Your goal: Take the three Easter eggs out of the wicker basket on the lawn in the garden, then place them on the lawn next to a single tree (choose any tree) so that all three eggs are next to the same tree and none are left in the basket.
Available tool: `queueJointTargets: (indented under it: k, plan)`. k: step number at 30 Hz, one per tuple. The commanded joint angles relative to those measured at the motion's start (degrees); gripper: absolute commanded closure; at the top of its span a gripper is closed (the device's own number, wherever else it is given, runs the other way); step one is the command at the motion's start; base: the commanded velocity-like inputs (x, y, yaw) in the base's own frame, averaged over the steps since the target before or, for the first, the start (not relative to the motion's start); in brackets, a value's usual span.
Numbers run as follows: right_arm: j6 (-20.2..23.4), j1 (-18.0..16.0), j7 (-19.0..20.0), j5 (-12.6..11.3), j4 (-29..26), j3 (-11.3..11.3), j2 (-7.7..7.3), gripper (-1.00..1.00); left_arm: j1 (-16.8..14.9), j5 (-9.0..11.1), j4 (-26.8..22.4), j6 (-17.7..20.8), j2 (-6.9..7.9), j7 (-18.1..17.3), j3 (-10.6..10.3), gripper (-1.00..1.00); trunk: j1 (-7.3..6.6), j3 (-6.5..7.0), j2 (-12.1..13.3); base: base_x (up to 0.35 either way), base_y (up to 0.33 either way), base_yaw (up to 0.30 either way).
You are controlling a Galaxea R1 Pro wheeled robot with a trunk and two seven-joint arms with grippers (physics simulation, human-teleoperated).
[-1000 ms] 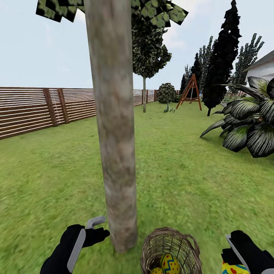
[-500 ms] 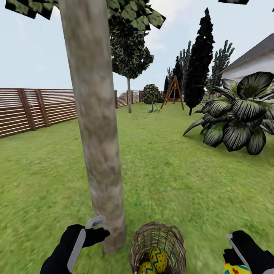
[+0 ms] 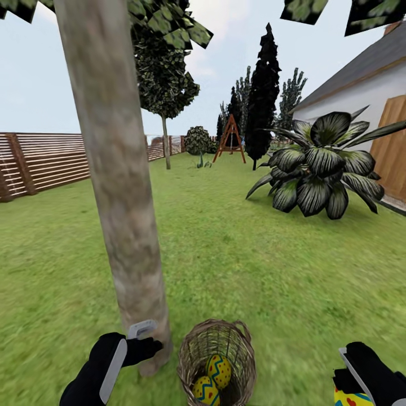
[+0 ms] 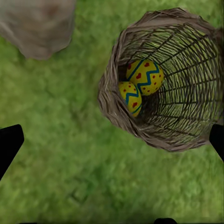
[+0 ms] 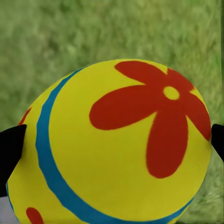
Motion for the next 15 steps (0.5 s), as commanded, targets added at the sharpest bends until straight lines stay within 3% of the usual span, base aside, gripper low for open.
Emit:
queueJointTargets:
  k: [1,8,15]
  plan:
    - [0.3,-0.1,0.4,0.5,0.0,0.1,-0.05,1.00,0.0,0.4,-0.1,0.3,-0.05,0.1,0.2,-1.00,0.00,-0.04,0.0,0.000,0.001,-0.290]
    - [0.3,-0.1,0.4,0.5,0.0,-1.0,-0.14,1.00,0.0,0.4,-0.1,0.3,-0.05,0.1,0.2,-1.00,0.00,0.16,0.0,-0.011,0.000,-0.290]
    - [0.3,-0.1,0.4,0.4,0.0,-1.0,-1.03,1.00,0.0,0.3,0.0,0.4,-0.05,0.2,0.1,-1.00,0.00,0.36,0.0,-0.278,0.125,-0.290]
